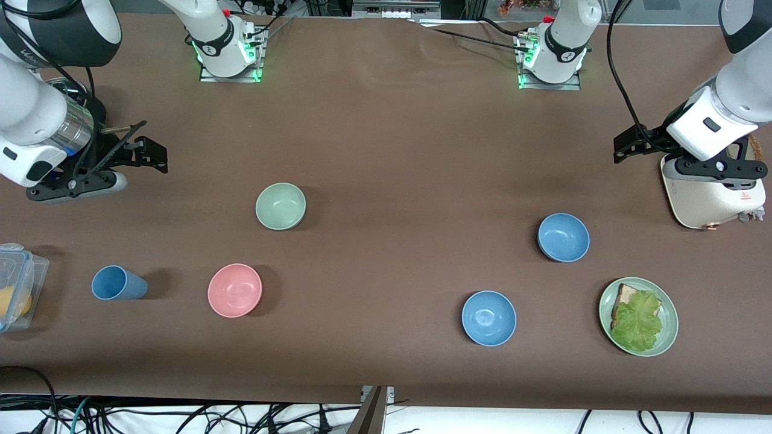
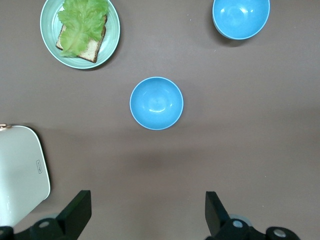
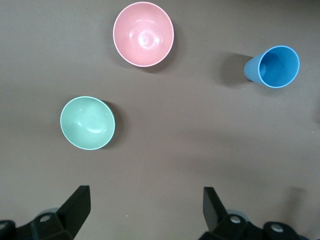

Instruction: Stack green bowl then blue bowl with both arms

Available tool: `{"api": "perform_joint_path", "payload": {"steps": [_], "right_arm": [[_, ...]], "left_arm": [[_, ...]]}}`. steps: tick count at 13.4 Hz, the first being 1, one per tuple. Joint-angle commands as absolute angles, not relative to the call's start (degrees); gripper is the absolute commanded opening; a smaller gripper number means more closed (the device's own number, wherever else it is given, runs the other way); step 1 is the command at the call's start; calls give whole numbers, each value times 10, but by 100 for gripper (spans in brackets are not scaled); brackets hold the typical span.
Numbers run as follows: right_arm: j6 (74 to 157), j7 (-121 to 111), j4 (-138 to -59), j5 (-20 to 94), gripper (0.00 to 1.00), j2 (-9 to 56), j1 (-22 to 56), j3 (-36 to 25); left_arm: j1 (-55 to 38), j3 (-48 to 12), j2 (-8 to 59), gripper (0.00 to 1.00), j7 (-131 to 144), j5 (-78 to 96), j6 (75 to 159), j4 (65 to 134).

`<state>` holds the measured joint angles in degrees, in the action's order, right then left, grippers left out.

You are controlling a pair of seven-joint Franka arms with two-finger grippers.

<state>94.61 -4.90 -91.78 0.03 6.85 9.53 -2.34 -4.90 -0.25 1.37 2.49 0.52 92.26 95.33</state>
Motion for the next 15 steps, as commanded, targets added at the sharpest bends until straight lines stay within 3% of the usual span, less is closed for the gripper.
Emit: {"api": "perform_joint_path", "payload": {"steps": [1, 15], "right_arm": [[961, -53, -937, -6, 99, 51, 86, -17], [959, -57, -925, -5, 99, 60, 85, -22]], "left_arm": [[-49, -2, 22, 100, 29, 18, 911, 935], [-49, -2, 23, 100, 28, 18, 911, 936]]}}
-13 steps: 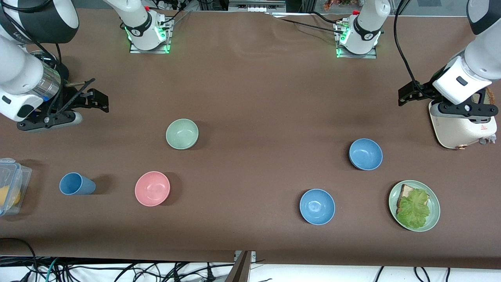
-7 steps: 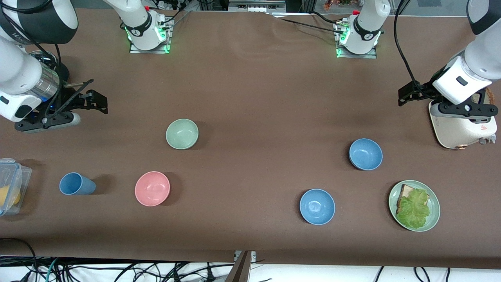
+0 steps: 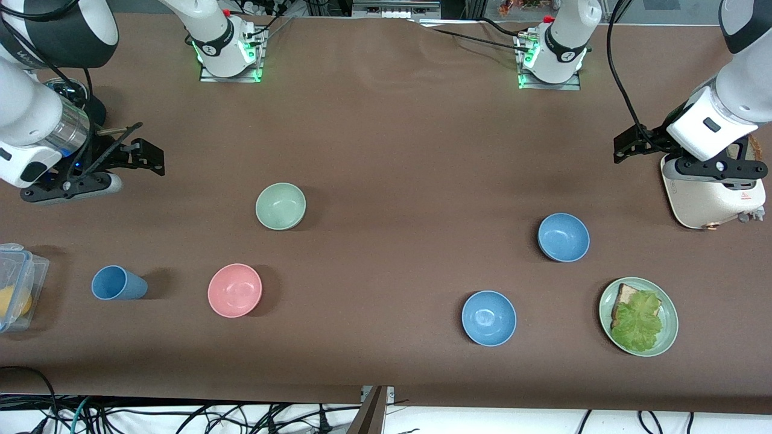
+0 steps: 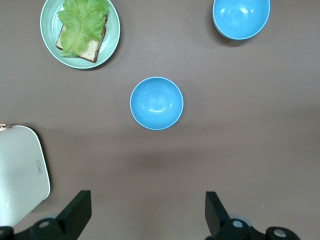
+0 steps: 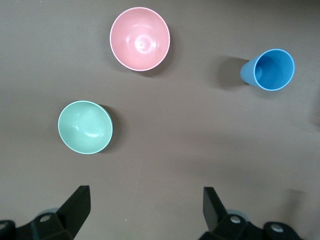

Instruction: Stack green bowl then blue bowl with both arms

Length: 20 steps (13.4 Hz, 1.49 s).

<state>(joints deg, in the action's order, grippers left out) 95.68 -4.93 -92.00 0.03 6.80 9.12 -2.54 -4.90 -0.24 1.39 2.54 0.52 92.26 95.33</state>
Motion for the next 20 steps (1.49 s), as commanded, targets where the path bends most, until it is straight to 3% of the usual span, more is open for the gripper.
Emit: {"api": "perform_joint_path", "payload": {"steps": [1, 20], "right_arm": [[956, -56, -925, -5, 99, 60, 85, -22], [965, -71, -918, -4, 99, 73, 109, -26]], "left_arm": [[-50, -2, 22, 100, 31, 18, 911, 936], [-49, -1, 25, 100, 27, 18, 911, 935]]}}
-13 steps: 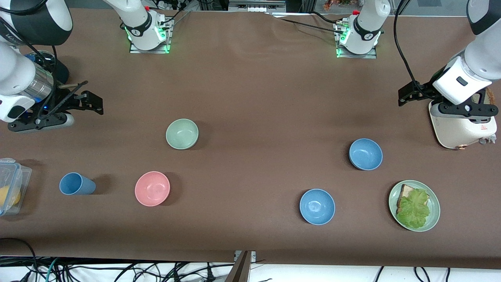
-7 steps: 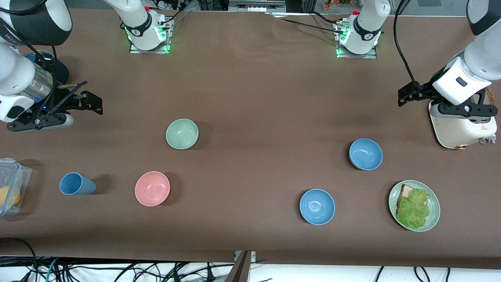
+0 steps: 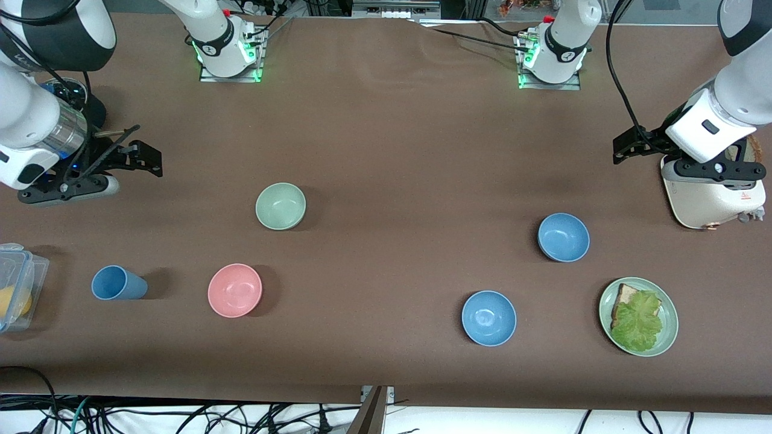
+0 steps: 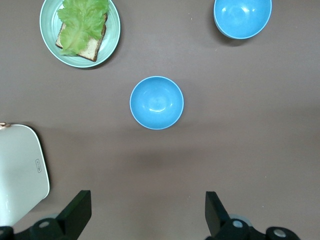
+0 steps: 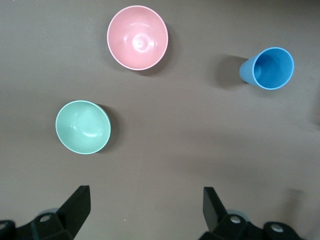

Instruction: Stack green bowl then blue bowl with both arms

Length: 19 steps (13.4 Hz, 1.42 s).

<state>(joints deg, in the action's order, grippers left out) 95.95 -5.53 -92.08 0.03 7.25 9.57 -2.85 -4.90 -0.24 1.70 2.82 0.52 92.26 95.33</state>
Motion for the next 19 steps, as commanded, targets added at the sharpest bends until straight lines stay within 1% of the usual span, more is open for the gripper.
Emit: {"api": "perform_joint_path", "payload": {"steps": [1, 4, 6, 9, 11, 12, 14, 16, 17, 19], "right_arm": [[965, -70, -917, -8, 99, 73, 116, -26], [962, -77, -917, -4, 99, 74, 111, -32], [943, -75, -919, -2, 99, 89, 107, -33], [937, -74, -924, 0, 99, 84, 107, -33], [939, -65, -950, 5, 99, 77, 107, -33], [950, -57, -973, 26, 99, 72, 107, -33], [1016, -54, -1039, 71, 99, 70, 107, -33], [1122, -54, -1104, 76, 99, 77, 113, -27], [1169, -45, -1127, 76, 99, 86, 123, -26], [1239, -7, -1159, 76, 99, 107, 152, -26]], "left_arm": [[-49, -2, 25, 100, 27, 18, 911, 936], [-49, -2, 25, 100, 27, 18, 911, 935], [-49, -2, 25, 100, 26, 18, 911, 936], [-49, -1, 25, 100, 26, 18, 911, 936], [-49, -2, 25, 100, 26, 18, 911, 935], [-49, -2, 25, 100, 27, 18, 911, 936], [-49, -2, 25, 100, 27, 18, 911, 935], [-49, -2, 25, 100, 27, 18, 911, 935], [-49, -2, 25, 100, 27, 18, 911, 936], [-49, -2, 25, 100, 27, 18, 911, 936]]}}
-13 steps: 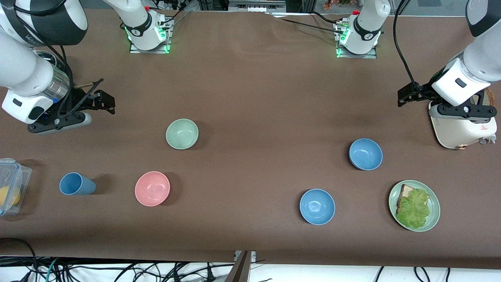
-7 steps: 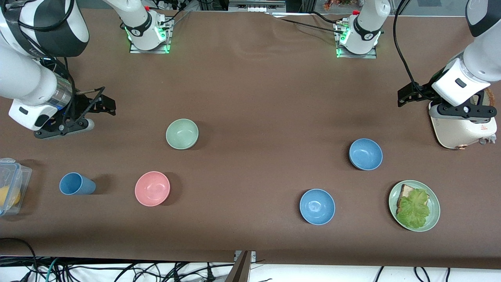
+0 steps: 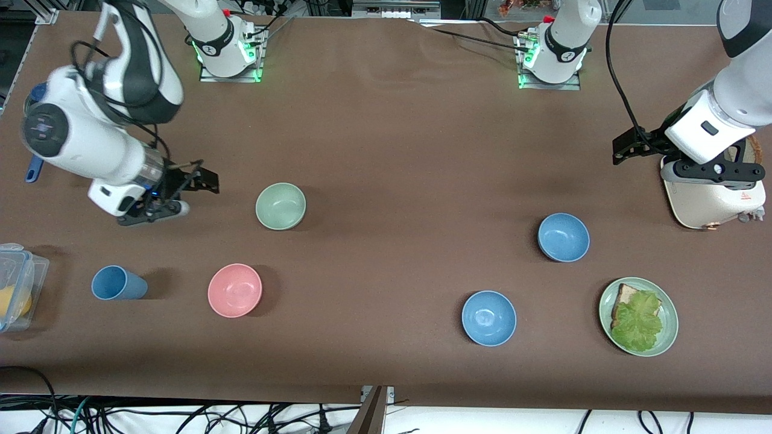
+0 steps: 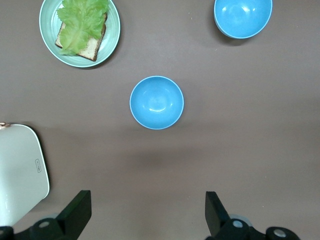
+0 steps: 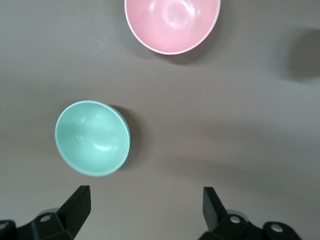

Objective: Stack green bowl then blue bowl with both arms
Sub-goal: 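Reach the right gripper down to the pale green bowl rim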

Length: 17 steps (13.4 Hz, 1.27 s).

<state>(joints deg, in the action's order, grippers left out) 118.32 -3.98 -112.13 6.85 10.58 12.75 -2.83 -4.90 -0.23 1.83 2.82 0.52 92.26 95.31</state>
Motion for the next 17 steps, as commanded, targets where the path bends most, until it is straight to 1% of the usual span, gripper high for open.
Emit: {"api": "perform_joint_path", "payload": {"steps": [1, 3, 6, 7, 9, 10, 11, 12, 14, 17], "right_arm": [[1271, -4, -1174, 76, 99, 117, 158, -26], [1337, -4, -1200, 76, 99, 152, 163, -19], [1396, -3, -1219, 76, 98, 192, 164, -6], [1412, 3, -1228, 76, 94, 200, 164, -3], [1451, 6, -1254, 76, 93, 206, 164, 2], [1467, 7, -1258, 76, 90, 215, 164, 2], [1473, 16, -1258, 76, 84, 225, 164, 3], [1476, 25, -1261, 76, 73, 228, 164, 6], [1474, 66, -1261, 76, 42, 228, 164, 15], [1467, 130, -1253, 76, 0, 224, 164, 42]], "left_arm": [[-48, -1, 25, 100, 27, 18, 911, 935], [-48, -1, 25, 100, 27, 18, 911, 936], [-48, -1, 25, 100, 27, 18, 910, 936], [-48, -1, 25, 100, 27, 18, 910, 936], [-48, -1, 25, 100, 27, 18, 910, 936], [-48, -1, 25, 100, 27, 18, 910, 936], [-48, -1, 25, 100, 27, 18, 910, 936], [-48, -1, 25, 100, 27, 18, 910, 936], [-47, -1, 25, 100, 27, 19, 910, 936], [-47, -1, 25, 100, 27, 19, 910, 936]]}}
